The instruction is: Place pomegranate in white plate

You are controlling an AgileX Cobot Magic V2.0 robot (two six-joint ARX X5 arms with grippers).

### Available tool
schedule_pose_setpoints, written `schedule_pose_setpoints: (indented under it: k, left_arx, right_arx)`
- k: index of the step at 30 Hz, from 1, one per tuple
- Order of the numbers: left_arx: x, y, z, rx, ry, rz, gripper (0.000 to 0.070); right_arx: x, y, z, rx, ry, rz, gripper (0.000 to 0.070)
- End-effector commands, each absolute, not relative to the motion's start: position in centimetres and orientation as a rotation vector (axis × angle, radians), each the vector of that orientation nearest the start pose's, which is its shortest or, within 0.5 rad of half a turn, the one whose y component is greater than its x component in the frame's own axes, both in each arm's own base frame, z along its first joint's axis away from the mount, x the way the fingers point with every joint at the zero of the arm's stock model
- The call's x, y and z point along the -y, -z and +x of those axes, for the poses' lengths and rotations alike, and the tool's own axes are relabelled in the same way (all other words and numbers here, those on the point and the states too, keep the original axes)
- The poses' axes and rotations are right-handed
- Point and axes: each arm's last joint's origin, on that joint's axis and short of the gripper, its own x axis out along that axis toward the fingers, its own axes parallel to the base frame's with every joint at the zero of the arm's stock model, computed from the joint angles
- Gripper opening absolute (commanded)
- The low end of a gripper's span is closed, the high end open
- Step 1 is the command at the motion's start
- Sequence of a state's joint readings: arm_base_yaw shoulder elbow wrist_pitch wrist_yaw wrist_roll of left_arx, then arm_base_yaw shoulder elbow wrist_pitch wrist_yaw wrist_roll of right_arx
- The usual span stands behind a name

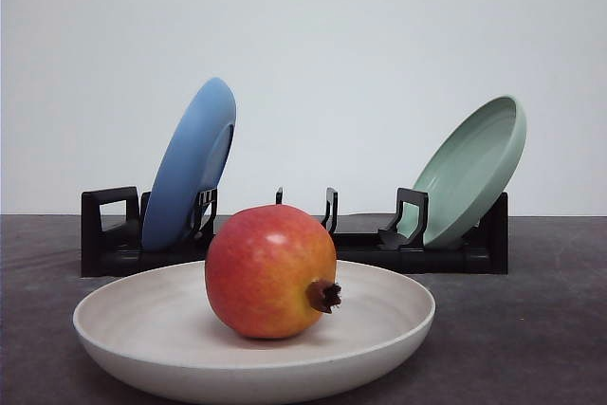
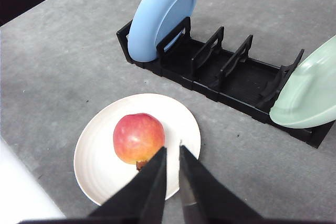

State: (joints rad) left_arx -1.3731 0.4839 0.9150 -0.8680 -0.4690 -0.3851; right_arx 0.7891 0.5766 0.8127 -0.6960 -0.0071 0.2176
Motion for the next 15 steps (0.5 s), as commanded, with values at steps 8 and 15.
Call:
schedule_pose_setpoints:
  k: [8,15]
  left_arx:
    - [5.8,-33.5,3.7,-0.417,0.662,-0.020,0.0000]
    - [4.0,-29.7,6.3,-0.273,0.290,0.045,0.0000]
  right_arx:
    - [-7.9,-32.4,7.7,-0.500,-0.737,0.036,0.0037]
    - [-7.9,-32.4,7.7,-0.500,-0.737,0.036,0.0037]
